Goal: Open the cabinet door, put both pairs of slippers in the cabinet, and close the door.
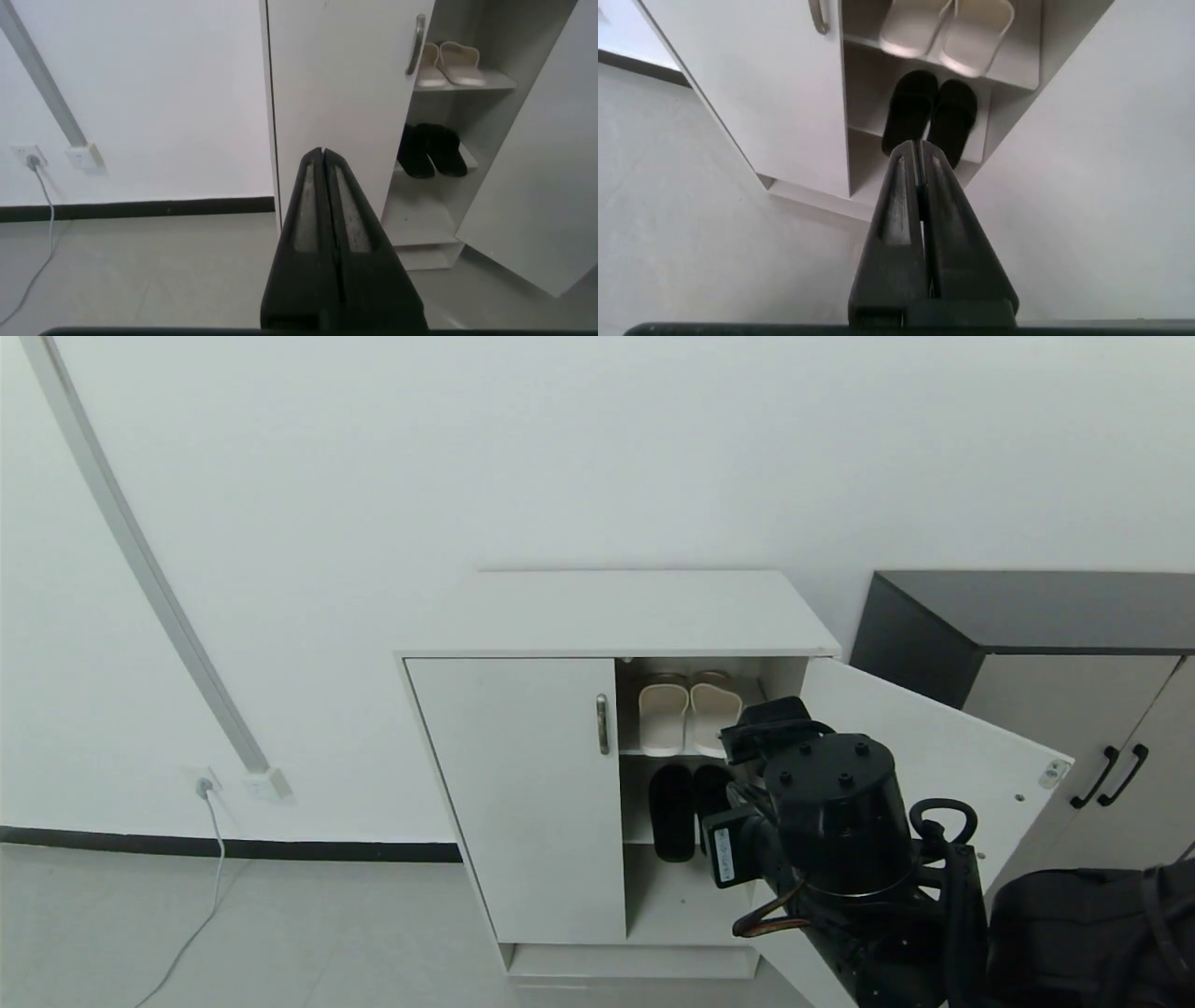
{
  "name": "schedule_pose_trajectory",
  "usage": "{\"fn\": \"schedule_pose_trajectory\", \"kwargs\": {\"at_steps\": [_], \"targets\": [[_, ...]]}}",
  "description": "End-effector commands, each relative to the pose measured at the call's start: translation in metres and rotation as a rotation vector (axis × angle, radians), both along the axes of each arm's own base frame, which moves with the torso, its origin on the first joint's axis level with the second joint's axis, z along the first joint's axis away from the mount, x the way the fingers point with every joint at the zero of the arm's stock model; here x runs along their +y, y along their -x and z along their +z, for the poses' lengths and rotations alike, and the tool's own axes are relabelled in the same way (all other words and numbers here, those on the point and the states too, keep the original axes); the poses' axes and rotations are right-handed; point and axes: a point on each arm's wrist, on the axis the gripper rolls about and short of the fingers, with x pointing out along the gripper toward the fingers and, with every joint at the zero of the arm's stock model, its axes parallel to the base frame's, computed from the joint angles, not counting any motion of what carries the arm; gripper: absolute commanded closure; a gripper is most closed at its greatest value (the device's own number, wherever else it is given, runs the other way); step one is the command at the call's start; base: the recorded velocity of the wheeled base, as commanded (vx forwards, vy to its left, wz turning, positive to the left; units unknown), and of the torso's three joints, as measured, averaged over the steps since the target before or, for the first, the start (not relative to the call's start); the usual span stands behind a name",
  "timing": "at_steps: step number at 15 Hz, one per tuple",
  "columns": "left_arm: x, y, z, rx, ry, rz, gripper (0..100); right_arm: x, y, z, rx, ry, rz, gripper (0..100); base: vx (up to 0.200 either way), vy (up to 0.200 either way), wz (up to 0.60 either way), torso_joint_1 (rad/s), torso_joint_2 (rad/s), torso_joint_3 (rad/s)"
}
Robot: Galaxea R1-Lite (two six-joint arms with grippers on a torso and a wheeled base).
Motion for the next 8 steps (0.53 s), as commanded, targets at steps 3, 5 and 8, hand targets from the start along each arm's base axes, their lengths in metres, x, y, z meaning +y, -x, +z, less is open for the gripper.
{"fn": "schedule_pose_trajectory", "kwargs": {"at_steps": [3,5,8], "targets": [[0.0,0.0,0.0,0.0,0.0,-0.001,100,0.0014,-0.0008,-0.0047,0.008,0.014,0.002,100,0.0,0.0,0.0,0.222,-0.53,-0.318],[0.0,0.0,0.0,0.0,0.0,-0.001,100,0.002,-0.0012,-0.0037,-0.004,-0.001,0.002,100,0.0,0.0,0.0,0.217,-0.52,-0.293],[0.0,0.0,0.0,0.0,0.0,-0.001,100,0.0011,0.0,-0.0068,-0.003,0.016,0.007,100,0.0,0.0,0.0,0.069,-0.16,-0.1]]}}
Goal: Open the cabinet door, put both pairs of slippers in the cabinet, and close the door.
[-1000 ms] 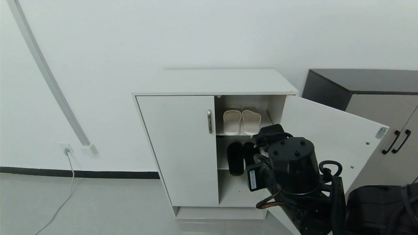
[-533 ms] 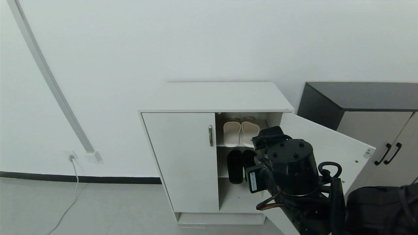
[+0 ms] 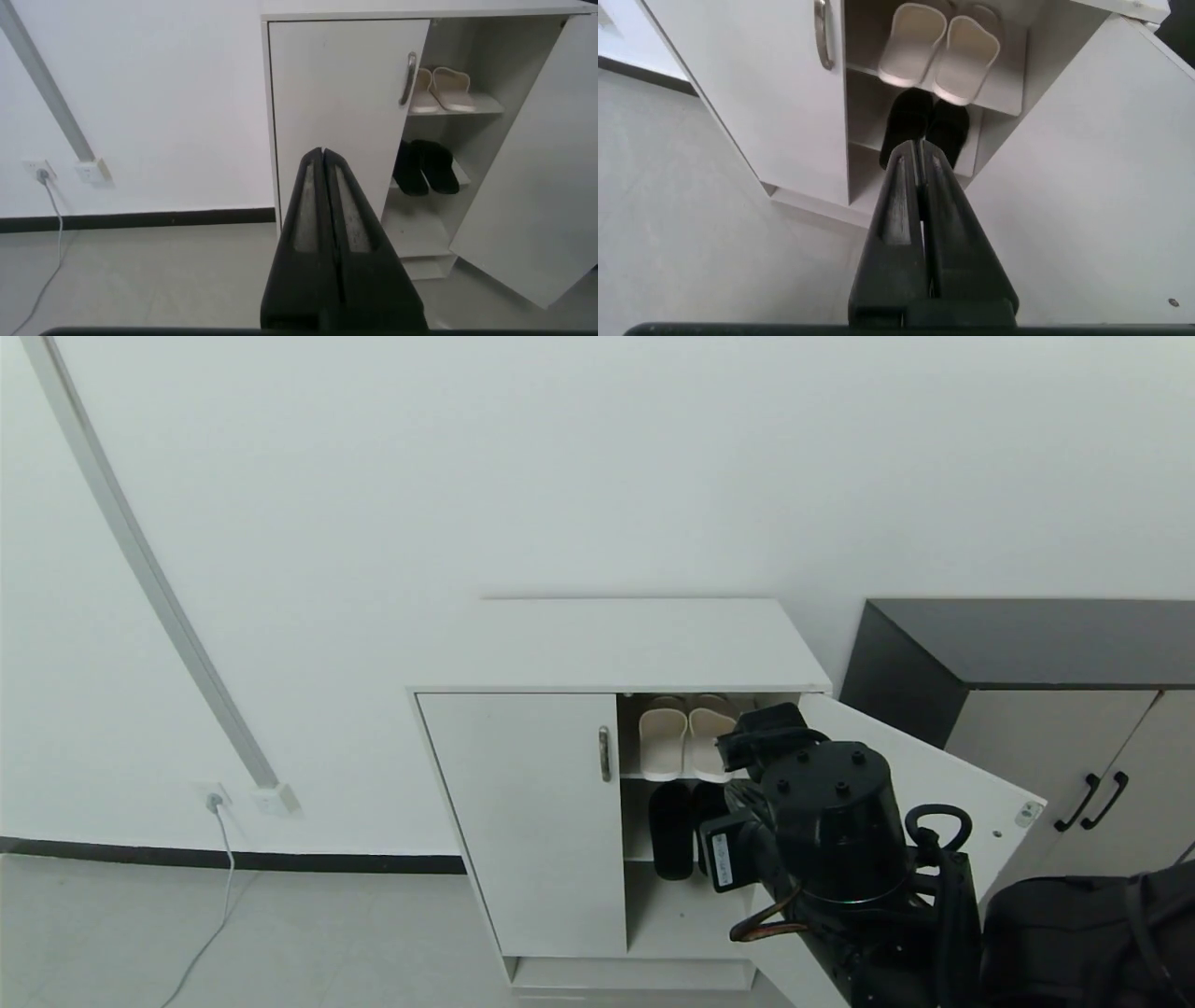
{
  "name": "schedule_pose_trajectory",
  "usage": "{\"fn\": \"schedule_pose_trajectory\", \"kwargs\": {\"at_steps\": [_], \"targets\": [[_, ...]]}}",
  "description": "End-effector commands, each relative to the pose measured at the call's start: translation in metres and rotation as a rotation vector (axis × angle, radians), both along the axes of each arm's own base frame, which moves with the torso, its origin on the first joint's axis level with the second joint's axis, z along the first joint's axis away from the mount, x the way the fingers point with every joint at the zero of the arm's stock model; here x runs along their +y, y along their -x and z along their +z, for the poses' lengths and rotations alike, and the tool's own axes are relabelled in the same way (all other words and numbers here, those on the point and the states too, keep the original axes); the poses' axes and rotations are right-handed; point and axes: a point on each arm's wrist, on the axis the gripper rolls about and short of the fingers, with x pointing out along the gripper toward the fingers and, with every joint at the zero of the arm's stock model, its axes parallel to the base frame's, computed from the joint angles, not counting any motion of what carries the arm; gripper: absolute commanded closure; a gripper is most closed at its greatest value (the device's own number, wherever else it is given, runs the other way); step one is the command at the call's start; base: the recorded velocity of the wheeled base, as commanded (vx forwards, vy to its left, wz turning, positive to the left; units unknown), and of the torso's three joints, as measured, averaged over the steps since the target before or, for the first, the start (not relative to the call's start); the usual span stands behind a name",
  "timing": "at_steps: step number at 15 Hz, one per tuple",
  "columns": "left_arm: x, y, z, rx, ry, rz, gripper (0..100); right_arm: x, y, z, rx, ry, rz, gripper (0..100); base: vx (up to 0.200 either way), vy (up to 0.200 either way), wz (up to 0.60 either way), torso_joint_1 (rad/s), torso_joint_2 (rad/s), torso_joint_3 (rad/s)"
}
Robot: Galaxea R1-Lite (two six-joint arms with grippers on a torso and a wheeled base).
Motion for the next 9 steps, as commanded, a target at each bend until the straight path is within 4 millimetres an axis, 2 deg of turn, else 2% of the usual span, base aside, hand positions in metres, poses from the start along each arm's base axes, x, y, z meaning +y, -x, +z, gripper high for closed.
{"fn": "schedule_pose_trajectory", "kwargs": {"at_steps": [1,2,9], "targets": [[0.0,0.0,0.0,0.0,0.0,0.001,100,0.0,0.0003,-0.0018,0.003,0.005,0.001,100,0.0,0.0,0.0,0.0,0.0,0.0],[0.0,0.0,0.0,0.0,0.0,0.0,100,0.0002,0.0001,-0.0024,0.005,0.007,0.001,100,0.0,0.0,0.0,0.0,0.0,0.0],[0.0,0.0,0.0,0.0,0.0,0.0,100,0.0015,-0.0057,-0.0089,0.006,0.011,-0.011,100,0.0,0.0,-0.6,0.002,0.0,0.002]]}}
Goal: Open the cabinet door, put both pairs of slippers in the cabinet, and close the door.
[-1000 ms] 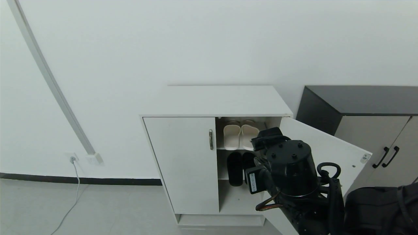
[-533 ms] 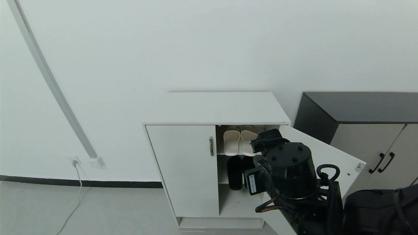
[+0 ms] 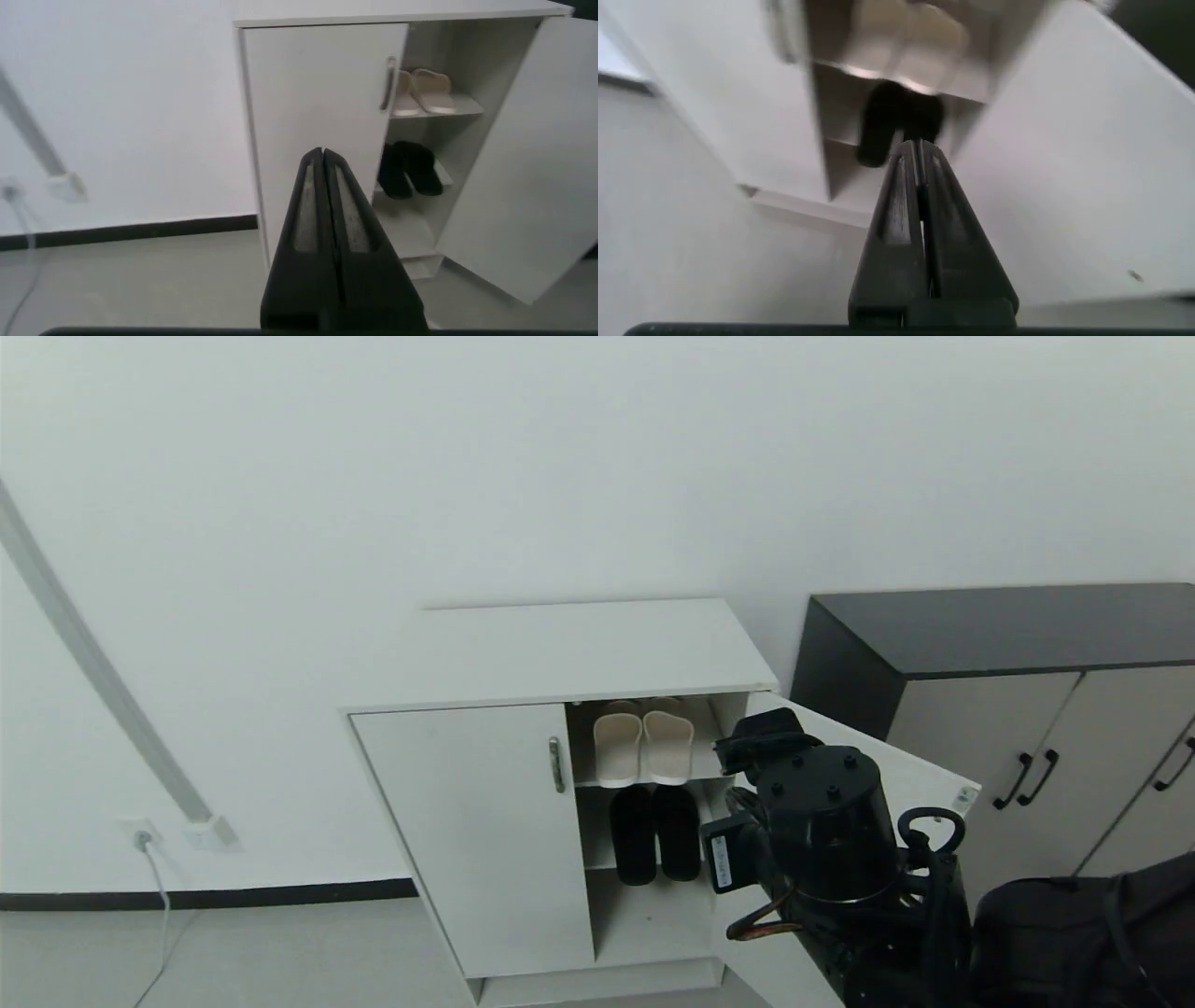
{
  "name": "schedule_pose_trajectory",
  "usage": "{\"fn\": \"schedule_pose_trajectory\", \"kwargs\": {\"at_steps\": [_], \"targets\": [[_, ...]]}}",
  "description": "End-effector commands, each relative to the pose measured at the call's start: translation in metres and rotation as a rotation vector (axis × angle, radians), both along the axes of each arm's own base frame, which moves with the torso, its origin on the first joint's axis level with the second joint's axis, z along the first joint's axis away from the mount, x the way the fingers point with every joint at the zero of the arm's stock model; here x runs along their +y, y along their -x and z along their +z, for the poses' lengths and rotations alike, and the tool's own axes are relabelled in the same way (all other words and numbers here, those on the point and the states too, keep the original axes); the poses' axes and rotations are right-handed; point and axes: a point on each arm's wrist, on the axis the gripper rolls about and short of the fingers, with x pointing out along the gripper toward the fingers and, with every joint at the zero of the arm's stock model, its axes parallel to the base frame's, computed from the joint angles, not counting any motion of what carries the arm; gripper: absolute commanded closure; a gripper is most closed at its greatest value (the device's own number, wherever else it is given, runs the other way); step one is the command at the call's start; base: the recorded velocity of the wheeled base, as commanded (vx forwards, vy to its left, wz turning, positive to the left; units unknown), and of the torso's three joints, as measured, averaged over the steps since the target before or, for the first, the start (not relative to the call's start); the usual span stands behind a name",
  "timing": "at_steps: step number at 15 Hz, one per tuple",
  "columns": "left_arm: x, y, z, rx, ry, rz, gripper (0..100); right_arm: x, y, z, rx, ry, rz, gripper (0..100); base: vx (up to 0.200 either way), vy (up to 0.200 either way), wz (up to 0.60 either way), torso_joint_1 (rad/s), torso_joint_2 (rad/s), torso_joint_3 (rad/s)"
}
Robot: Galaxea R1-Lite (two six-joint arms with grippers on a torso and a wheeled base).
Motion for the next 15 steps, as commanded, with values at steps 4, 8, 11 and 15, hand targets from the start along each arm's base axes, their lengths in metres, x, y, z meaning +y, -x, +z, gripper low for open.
{"fn": "schedule_pose_trajectory", "kwargs": {"at_steps": [4,8,11,15], "targets": [[0.0,0.0,0.0,0.001,0.0,0.0,100,-0.003,-0.008,-0.002,-0.022,-0.001,-0.018,100,0.0,0.0,0.0,0.0,0.0,0.0],[0.0,0.0,0.0,0.001,0.0,0.0,100,-0.004,-0.007,-0.002,-0.033,0.028,-0.012,100,0.0,0.0,0.0,0.0,0.0,0.0],[0.0,0.0,0.0,0.001,0.0,0.0,100,-0.01,-0.017,0.003,-0.065,-0.016,-0.044,100,0.0,0.0,0.0,0.0,0.0,0.0],[0.0,0.0,0.0,0.001,0.0,0.0,100,-0.022,-0.038,0.012,-0.087,-0.037,-0.116,100,-0.2,0.0,0.0,0.005,0.0,0.001]]}}
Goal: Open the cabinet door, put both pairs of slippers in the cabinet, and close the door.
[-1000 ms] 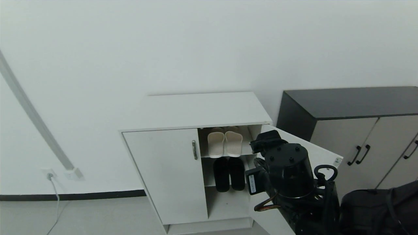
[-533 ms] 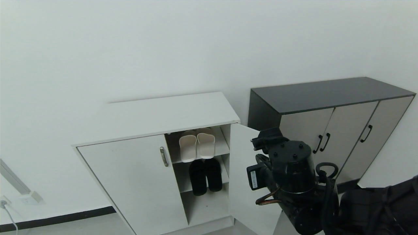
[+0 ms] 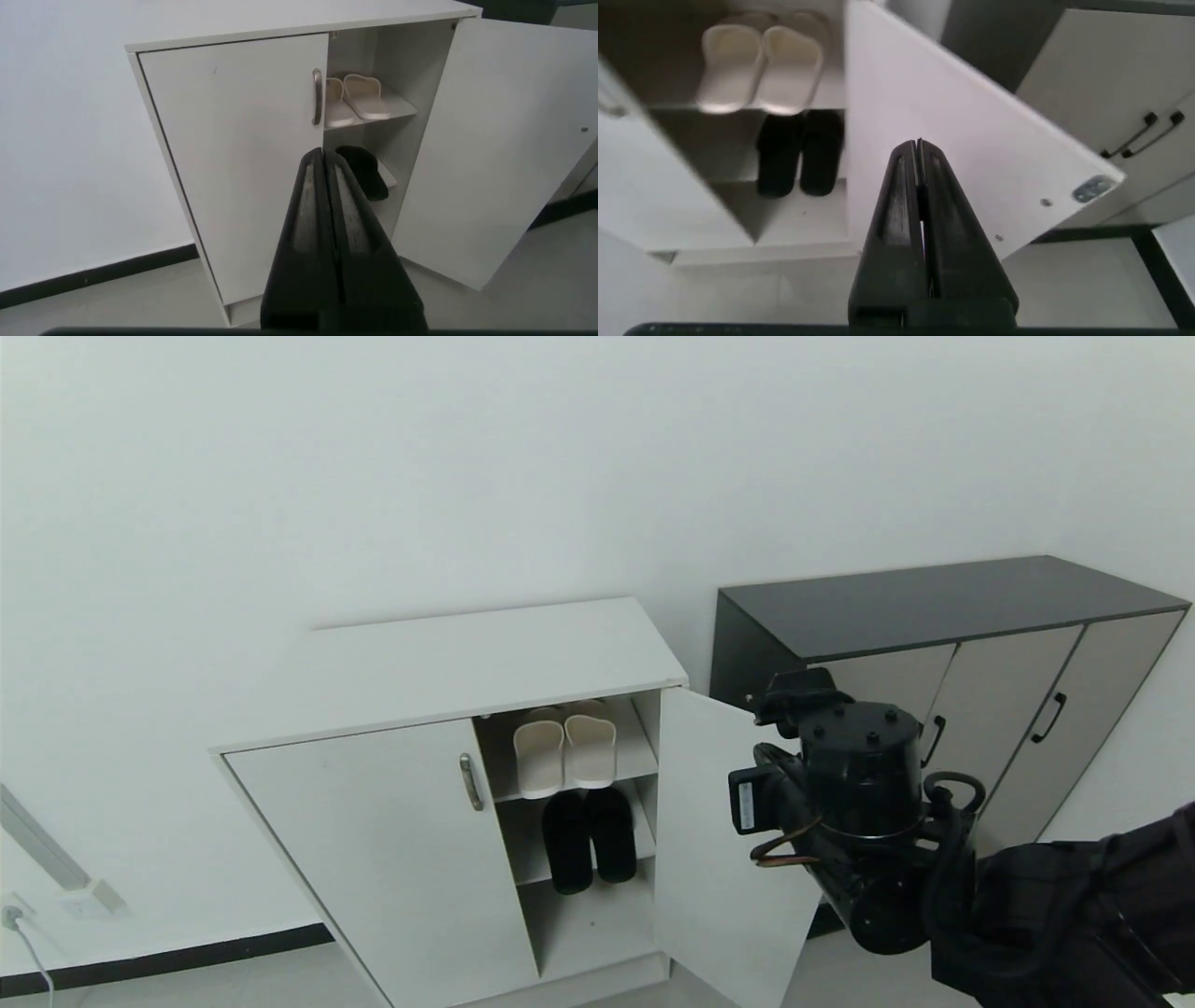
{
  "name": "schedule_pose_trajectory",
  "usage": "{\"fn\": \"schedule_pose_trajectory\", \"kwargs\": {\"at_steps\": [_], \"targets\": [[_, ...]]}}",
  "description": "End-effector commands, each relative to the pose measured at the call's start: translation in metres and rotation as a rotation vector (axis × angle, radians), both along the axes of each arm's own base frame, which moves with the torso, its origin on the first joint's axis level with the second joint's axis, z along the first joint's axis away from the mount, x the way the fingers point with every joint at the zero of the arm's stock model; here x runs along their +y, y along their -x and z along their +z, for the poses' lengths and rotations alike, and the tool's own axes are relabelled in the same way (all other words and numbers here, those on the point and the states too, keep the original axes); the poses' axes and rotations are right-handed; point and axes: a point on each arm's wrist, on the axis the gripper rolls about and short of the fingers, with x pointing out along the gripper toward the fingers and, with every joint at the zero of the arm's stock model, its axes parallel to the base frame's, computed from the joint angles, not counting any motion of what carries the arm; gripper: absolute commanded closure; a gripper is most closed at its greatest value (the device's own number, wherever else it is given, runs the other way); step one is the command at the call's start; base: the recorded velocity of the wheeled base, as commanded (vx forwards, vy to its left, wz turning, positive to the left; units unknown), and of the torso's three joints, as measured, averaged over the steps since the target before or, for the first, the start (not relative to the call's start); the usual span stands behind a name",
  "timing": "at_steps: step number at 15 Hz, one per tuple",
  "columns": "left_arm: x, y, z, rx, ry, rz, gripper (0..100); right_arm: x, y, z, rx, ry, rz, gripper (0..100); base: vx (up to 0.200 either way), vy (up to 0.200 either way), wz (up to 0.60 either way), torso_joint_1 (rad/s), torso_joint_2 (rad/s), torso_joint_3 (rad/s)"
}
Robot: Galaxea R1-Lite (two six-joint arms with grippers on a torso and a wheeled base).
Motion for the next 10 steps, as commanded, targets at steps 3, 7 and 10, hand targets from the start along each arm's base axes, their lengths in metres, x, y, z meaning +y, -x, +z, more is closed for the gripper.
{"fn": "schedule_pose_trajectory", "kwargs": {"at_steps": [3,7,10], "targets": [[0.0,0.0,0.0,0.0,0.0,0.001,100,-0.009,-0.013,0.01,-0.01,-0.014,-0.048,100,-0.2,0.0,0.0,0.004,0.01,-0.002],[0.0,0.0,0.0,0.0,0.0,0.001,100,-0.021,-0.042,0.022,-0.009,-0.025,-0.103,100,-0.1,0.0,0.0,-0.002,0.0,0.0],[0.0,0.0,0.0,0.0,0.0,0.001,100,-0.038,-0.076,0.028,0.007,-0.056,-0.152,100,0.0,0.0,0.0,0.0,0.0,0.0]]}}
